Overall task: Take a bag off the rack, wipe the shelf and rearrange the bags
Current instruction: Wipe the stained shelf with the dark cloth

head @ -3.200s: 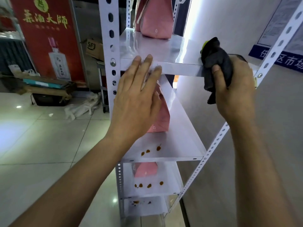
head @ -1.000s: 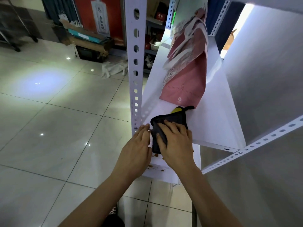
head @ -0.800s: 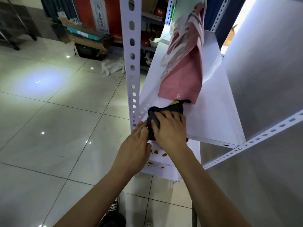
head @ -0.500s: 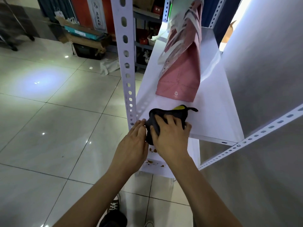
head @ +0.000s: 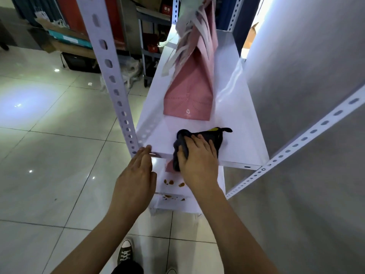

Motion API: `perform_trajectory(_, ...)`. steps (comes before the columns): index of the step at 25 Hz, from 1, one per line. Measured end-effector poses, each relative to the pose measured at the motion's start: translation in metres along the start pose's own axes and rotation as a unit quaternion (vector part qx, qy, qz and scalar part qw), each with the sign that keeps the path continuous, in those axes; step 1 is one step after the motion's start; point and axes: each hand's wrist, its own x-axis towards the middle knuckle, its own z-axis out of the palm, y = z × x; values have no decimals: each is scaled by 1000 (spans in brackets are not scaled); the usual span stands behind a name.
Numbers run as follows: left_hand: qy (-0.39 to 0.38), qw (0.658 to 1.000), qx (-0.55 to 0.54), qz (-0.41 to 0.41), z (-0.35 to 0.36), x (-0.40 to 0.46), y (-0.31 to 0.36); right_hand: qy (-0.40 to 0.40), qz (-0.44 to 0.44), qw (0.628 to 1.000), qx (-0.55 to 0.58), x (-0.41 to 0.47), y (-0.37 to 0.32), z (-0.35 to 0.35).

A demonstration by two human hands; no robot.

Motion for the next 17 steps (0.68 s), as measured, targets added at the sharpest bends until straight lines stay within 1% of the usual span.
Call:
perform_trajectory(2,-14,1000,-7,-10,-1,0,1,0,34,999,-26,-5,41,-13)
perform_trajectory(4,-11,1000,-19,-14,-1,0,2,1,66,997,-41,-3,75,-26)
perform_trajectory(7,-1,999,-36,-23,-1,0,3,16,115,991,-59,1,84,-31)
perform_trajectory(10,-1,999,-32,-13,1,1,4,12,115,991,-70,8,81,-27)
perform_trajectory(14,-6,1000,-14,-12,8,0,6,-50,108,992,-39,61,105,-37)
perform_trajectory(17,-7,1000,-14,-7,10,0,6,-69,116,990,-24,86,113,-37)
